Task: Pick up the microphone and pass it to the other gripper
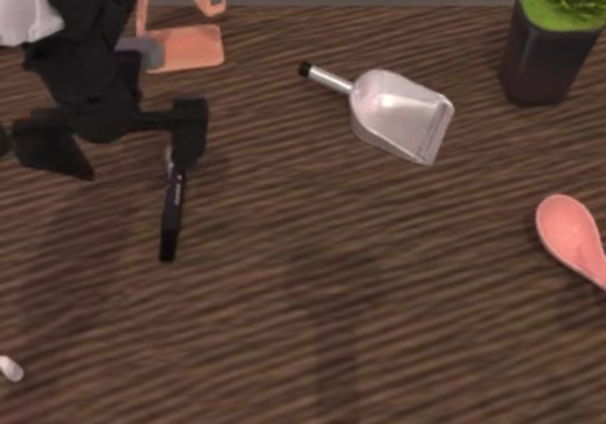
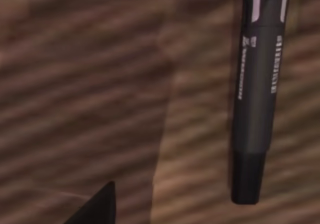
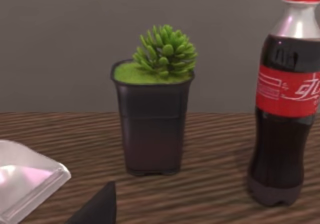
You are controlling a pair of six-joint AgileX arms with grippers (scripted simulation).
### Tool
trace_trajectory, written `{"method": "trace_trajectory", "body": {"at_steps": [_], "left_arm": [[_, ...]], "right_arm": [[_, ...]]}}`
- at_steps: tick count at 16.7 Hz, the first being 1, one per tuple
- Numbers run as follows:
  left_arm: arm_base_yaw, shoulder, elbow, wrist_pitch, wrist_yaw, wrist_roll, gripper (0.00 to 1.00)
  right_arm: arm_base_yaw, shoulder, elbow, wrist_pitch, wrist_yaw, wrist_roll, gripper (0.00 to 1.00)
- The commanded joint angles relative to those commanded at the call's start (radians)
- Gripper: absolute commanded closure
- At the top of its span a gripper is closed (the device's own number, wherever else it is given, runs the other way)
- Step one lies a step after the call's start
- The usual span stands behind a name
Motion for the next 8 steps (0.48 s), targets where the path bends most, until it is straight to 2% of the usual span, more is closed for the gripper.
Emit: {"method": "trace_trajectory", "body": {"at_steps": [8], "left_arm": [[-0.007, 0.076, 0.057, -0.039, 0.003, -0.011, 0.00]], "right_arm": [[0.000, 0.000, 0.000, 0.000, 0.000, 0.000, 0.00]]}}
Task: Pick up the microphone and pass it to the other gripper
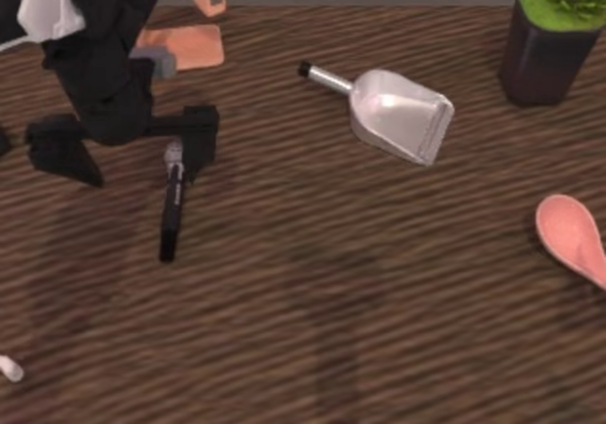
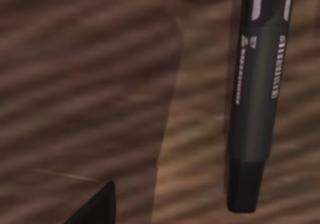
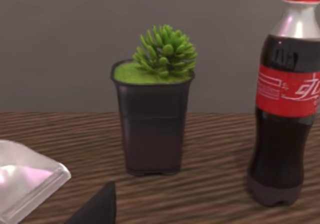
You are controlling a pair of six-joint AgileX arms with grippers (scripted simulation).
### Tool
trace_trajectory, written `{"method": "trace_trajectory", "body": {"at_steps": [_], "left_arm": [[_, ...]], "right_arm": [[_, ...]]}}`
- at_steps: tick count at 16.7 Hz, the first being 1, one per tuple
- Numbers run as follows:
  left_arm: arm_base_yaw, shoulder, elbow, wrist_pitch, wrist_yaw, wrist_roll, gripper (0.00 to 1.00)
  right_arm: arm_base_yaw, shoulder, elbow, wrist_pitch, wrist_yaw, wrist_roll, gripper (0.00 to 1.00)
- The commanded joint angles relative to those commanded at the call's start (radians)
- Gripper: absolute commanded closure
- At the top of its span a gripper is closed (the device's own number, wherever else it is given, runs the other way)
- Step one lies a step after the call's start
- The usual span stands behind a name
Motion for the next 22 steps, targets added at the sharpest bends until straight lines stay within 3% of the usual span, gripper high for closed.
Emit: {"method": "trace_trajectory", "body": {"at_steps": [3, 10, 15, 22], "left_arm": [[-0.003, 0.022, -0.022, 0.039, 0.000, 0.001, 0.00], [-0.014, 0.166, -0.143, 0.312, 0.001, -0.007, 0.00], [-0.015, 0.177, -0.151, 0.327, 0.001, -0.008, 0.00], [-0.015, 0.177, -0.151, 0.327, 0.001, -0.008, 0.53]], "right_arm": [[0.000, 0.000, 0.000, 0.000, 0.000, 0.000, 0.00], [0.000, 0.000, 0.000, 0.000, 0.000, 0.000, 0.00], [0.000, 0.000, 0.000, 0.000, 0.000, 0.000, 0.00], [0.000, 0.000, 0.000, 0.000, 0.000, 0.000, 0.00]]}}
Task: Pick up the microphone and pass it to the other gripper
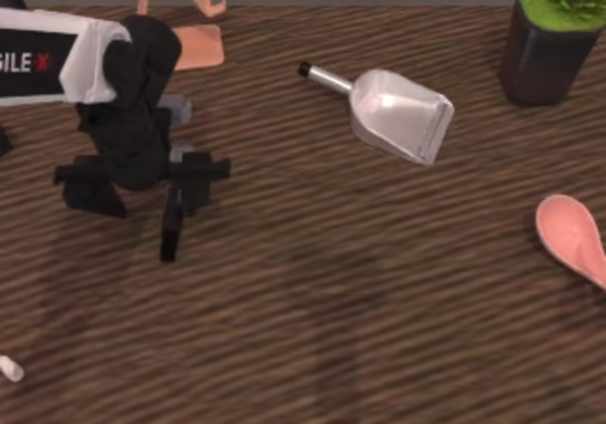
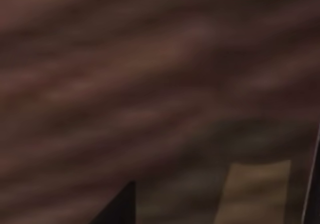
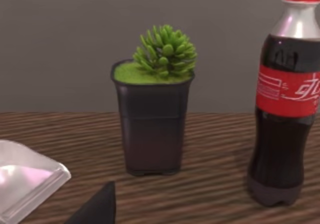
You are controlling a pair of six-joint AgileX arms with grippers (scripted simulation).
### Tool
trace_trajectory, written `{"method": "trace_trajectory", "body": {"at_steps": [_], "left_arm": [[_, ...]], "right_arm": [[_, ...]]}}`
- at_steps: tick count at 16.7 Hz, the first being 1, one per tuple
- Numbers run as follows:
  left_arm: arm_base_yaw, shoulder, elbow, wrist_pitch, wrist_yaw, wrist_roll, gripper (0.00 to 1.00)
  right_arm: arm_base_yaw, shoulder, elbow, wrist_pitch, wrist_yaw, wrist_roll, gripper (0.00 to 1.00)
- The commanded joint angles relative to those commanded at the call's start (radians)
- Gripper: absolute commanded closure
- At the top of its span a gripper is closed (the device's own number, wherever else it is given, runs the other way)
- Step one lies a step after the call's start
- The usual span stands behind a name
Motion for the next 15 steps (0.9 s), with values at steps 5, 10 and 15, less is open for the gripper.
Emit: {"method": "trace_trajectory", "body": {"at_steps": [5, 10, 15], "left_arm": [[0.000, 0.000, 0.000, 0.000, 0.000, 0.000, 0.90], [0.000, 0.000, 0.000, 0.000, 0.000, 0.000, 1.00], [0.010, -0.064, 0.007, -0.043, -0.069, 0.046, 1.00]], "right_arm": [[0.000, 0.000, 0.000, 0.000, 0.000, 0.000, 0.00], [0.000, 0.000, 0.000, 0.000, 0.000, 0.000, 0.00], [0.000, 0.000, 0.000, 0.000, 0.000, 0.000, 0.00]]}}
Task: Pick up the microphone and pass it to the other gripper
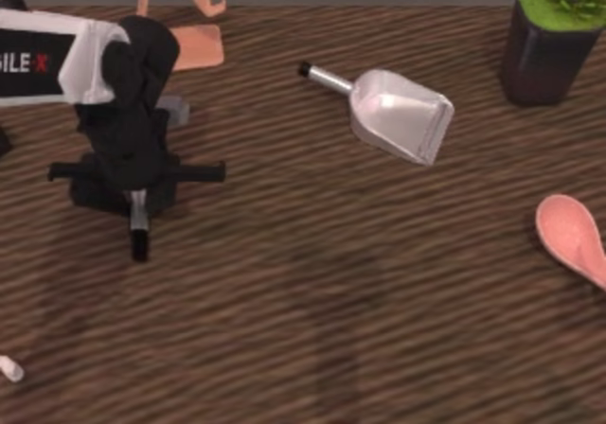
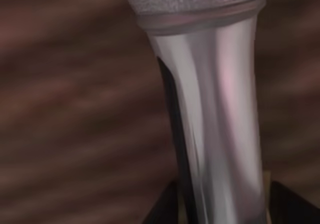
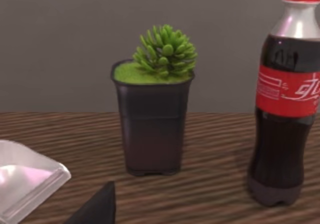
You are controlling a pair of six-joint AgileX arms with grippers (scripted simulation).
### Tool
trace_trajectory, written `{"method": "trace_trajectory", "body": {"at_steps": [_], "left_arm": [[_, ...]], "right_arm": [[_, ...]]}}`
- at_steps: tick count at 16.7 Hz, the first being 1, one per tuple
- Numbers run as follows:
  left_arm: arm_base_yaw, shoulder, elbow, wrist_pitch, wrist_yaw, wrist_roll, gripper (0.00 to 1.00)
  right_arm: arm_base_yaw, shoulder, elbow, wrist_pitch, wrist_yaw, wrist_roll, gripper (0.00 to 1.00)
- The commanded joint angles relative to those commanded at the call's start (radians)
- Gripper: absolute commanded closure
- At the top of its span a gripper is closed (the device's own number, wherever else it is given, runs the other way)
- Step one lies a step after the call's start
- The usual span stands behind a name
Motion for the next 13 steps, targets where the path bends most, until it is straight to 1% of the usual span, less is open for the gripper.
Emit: {"method": "trace_trajectory", "body": {"at_steps": [3, 6, 9, 13], "left_arm": [[0.000, -0.005, -0.005, 0.032, 0.015, 0.006, 1.00], [0.003, -0.027, -0.030, 0.154, 0.069, 0.028, 1.00], [0.011, -0.064, -0.082, 0.354, 0.152, 0.059, 1.00], [0.023, -0.127, -0.186, 0.719, 0.291, 0.110, 1.00]], "right_arm": [[0.000, 0.000, 0.000, 0.000, 0.000, 0.000, 0.00], [0.000, 0.000, 0.000, 0.000, 0.000, 0.000, 0.00], [0.000, 0.000, 0.000, 0.000, 0.000, 0.000, 0.00], [0.000, 0.000, 0.000, 0.000, 0.000, 0.000, 0.00]]}}
